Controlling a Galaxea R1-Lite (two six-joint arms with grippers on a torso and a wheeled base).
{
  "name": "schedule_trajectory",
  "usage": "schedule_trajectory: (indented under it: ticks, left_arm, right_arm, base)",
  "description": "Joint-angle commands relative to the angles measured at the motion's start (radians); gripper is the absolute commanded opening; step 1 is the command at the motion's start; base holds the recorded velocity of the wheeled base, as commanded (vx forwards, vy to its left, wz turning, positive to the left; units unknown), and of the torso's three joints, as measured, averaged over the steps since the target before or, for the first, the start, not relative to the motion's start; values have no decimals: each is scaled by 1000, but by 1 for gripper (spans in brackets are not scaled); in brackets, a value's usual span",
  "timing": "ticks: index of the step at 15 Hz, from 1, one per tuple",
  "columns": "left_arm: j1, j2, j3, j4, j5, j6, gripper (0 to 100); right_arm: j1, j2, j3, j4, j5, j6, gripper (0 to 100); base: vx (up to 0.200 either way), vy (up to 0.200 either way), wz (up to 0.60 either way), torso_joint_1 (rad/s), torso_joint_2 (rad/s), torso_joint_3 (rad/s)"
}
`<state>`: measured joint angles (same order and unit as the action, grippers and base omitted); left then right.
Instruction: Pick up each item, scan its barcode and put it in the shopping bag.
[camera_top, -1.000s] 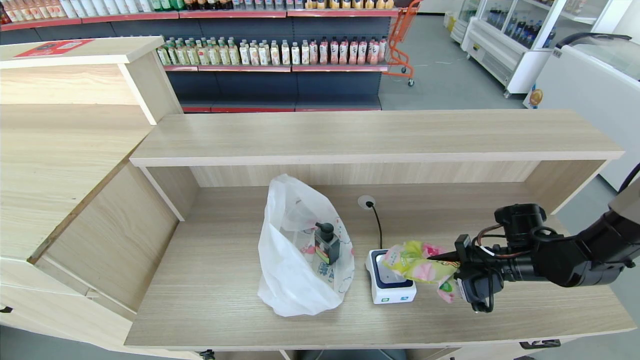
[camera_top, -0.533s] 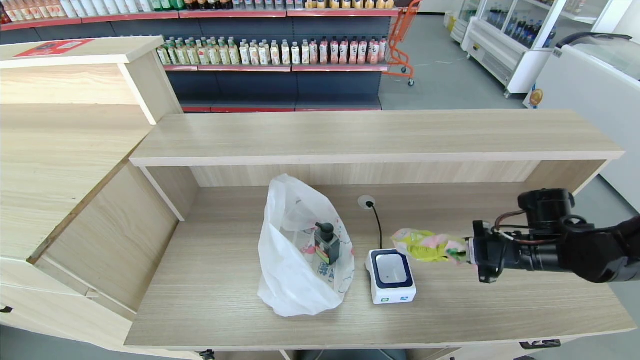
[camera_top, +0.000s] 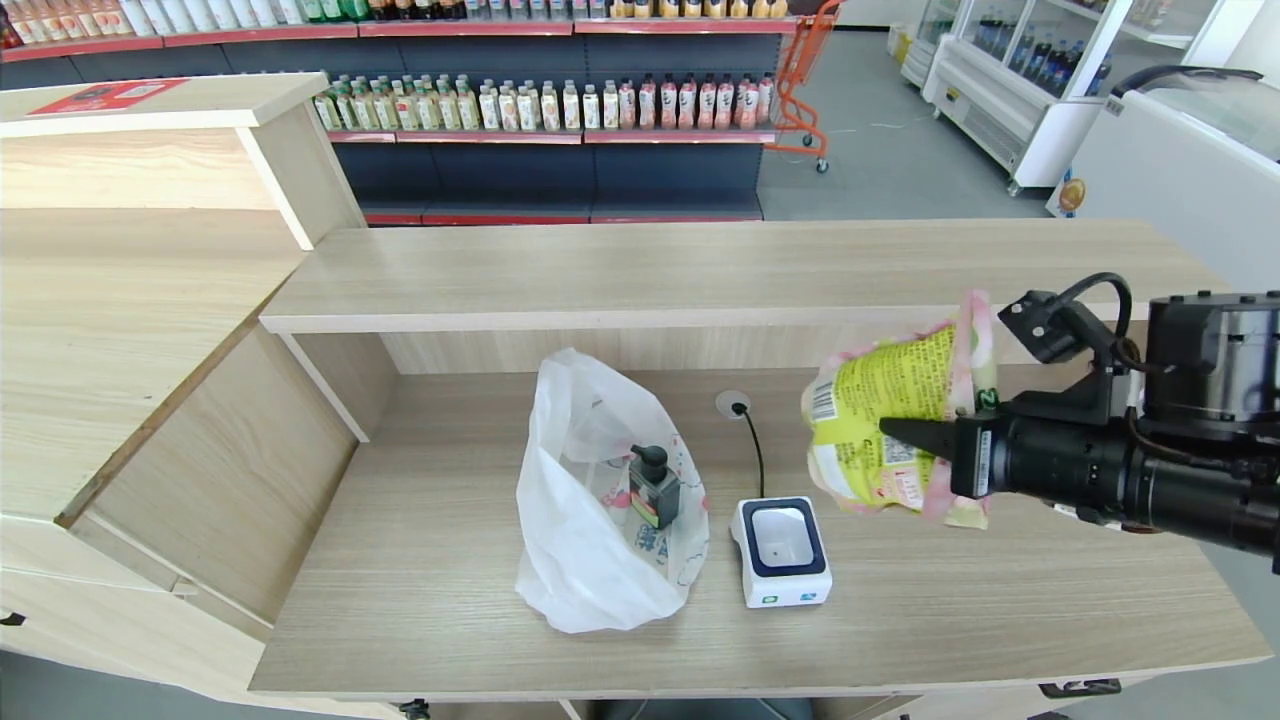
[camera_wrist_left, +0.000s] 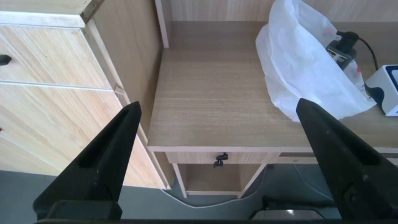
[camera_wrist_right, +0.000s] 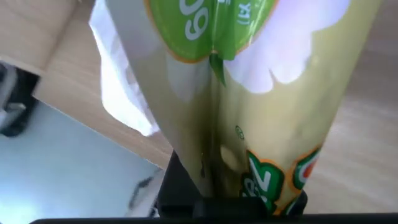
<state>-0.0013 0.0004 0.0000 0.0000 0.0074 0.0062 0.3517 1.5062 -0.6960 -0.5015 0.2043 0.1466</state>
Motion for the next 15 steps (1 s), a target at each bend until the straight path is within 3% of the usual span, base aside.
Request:
schedule_trajectory:
  ticks: [1, 4, 12, 15]
  left_arm:
    - [0, 0, 0, 0, 0, 0, 100]
    - [1, 0, 0, 0, 0, 0, 100]
    - [0, 0, 0, 0, 0, 3, 100]
    - [1, 0, 0, 0, 0, 6, 100]
  right_arm:
    - [161, -9, -34, -2, -108, 176, 0]
    - [191, 29, -59, -3, -109, 278, 0]
    - [190, -23, -31, 35, -109, 280, 0]
    - [197, -4, -57, 35, -106, 289, 0]
  base:
    - [0, 0, 0, 0, 0, 0]
    - [0, 0, 0, 0, 0, 0]
    - [0, 0, 0, 0, 0, 0]
    - [0, 200, 0, -6, 1, 2]
